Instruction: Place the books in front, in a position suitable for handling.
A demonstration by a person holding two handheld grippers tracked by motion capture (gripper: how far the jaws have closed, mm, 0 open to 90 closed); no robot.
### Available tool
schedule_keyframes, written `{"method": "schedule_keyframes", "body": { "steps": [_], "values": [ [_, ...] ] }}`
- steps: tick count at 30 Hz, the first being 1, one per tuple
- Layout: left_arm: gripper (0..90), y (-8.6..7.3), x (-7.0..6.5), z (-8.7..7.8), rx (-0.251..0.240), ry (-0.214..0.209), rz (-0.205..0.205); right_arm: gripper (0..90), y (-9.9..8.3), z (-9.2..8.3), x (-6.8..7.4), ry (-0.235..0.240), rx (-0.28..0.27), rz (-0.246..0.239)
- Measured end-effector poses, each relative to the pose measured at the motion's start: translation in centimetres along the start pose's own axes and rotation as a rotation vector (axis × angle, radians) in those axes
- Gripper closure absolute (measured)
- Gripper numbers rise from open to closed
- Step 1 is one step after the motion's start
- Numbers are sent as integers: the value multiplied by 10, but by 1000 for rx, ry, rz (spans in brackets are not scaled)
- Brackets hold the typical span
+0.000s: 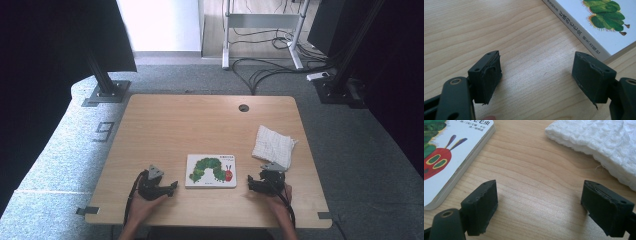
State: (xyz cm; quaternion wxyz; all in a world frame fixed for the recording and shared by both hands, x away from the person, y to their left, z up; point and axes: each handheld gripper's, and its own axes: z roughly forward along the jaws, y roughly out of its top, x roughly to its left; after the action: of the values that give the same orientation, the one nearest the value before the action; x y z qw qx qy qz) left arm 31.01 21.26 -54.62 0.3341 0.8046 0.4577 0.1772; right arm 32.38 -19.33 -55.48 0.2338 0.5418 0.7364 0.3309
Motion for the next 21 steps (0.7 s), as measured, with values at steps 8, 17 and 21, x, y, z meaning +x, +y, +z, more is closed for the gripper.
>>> {"method": "schedule_keyframes", "body": {
  "steps": [8,17,21],
  "values": [
    [227,0,-1,1,3,6,9,132,1,1,1,-14,1,6],
    [228,0,-4,0,5,3,21,186,8,-1,9,-33,-19,17],
    [229,0,-4,1,5,3,20,185,17,-3,10,-25,-47,12]
  ]
}}
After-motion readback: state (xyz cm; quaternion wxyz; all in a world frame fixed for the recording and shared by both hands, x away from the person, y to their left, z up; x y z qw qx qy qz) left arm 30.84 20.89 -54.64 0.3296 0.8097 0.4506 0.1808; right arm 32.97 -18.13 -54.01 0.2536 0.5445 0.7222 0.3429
